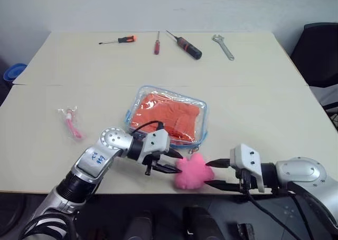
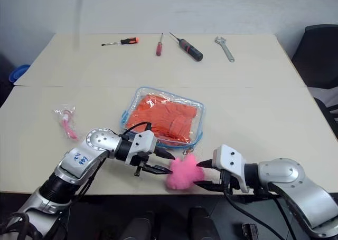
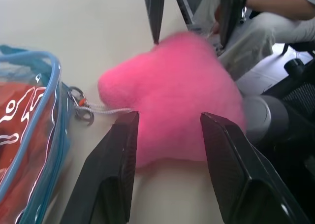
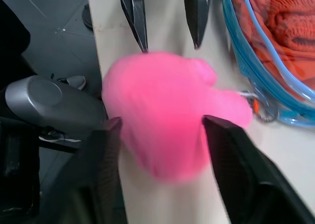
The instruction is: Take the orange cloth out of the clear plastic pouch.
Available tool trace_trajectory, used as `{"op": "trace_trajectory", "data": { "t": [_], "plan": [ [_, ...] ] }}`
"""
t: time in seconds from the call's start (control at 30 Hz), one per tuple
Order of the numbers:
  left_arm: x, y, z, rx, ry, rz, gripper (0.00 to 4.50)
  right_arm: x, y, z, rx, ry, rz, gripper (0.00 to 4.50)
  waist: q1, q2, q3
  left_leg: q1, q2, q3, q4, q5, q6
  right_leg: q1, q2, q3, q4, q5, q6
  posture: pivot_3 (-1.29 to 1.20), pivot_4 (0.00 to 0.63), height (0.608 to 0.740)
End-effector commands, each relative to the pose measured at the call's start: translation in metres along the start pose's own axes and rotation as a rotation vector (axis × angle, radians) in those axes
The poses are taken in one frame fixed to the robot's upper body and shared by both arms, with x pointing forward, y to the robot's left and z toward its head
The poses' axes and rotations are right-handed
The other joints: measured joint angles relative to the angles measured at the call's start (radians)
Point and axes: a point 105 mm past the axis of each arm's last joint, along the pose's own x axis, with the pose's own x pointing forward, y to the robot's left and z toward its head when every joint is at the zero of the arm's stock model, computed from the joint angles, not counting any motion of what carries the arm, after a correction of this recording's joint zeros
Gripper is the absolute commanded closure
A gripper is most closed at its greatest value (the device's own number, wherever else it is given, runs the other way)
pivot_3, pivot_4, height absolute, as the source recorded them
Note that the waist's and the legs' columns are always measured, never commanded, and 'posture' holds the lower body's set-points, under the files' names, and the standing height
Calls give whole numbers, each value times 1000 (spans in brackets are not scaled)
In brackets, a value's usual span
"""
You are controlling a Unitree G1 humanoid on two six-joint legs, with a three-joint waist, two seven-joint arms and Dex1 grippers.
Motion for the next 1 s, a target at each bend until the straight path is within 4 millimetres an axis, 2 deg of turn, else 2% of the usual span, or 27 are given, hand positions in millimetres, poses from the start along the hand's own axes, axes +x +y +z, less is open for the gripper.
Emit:
{"op": "trace_trajectory", "data": {
  "t": [0.03,0.1,0.3,0.43,0.53,0.67,0.77,0.9,0.93,1.0],
  "plan": [
    [-5,-2,19,35,-48,8,2371,5,4,3,-21,-21,26,624,0,0,0,0,0,0,0,0,0,0,0,0,0,0,0,0,150,740],
    [-8,-3,24,22,-64,7,2371,6,4,2,-31,-13,25,28,0,0,0,0,0,0,0,0,0,0,0,0,0,0,0,0,150,740],
    [-3,-13,26,-6,-66,-51,2371,-17,-5,7,-124,48,2,28,1,0,0,0,0,0,1,0,0,0,0,0,0,0,0,0,150,740],
    [4,-15,11,4,8,-84,2371,-29,-28,21,-291,124,-25,28,0,0,0,1,0,0,1,0,0,1,0,0,0,0,0,0,150,740],
    [9,-14,2,-23,35,-97,2371,-25,-50,26,-423,169,-45,28,-6,0,0,2,0,0,0,0,0,1,0,0,0,0,0,0,150,740],
    [15,-12,-5,-24,63,-106,2371,-4,-73,30,-553,169,-59,28,-6,0,0,1,0,0,0,2,-4,0,1,0,0,0,0,0,150,740],
    [15,-8,-6,-13,64,-93,3000,12,-82,27,-647,175,-54,0,-4,0,0,0,0,1,1,2,-4,0,0,0,0,0,0,0,150,740],
    [10,-7,-5,-14,67,-84,4232,29,-97,27,-712,148,-98,0,-5,0,0,0,0,1,2,2,-4,0,0,0,0,0,0,0,150,740],
    [7,-7,-6,-14,71,-77,4496,32,-99,26,-723,142,-97,189,-6,0,0,0,0,1,2,2,-4,0,0,0,0,0,0,0,150,740],
    [2,-7,-9,-18,82,-64,4500,34,-101,25,-733,137,-88,666,-6,0,0,0,0,1,2,2,-4,0,0,0,1,0,0,0,150,740]
  ]
}}
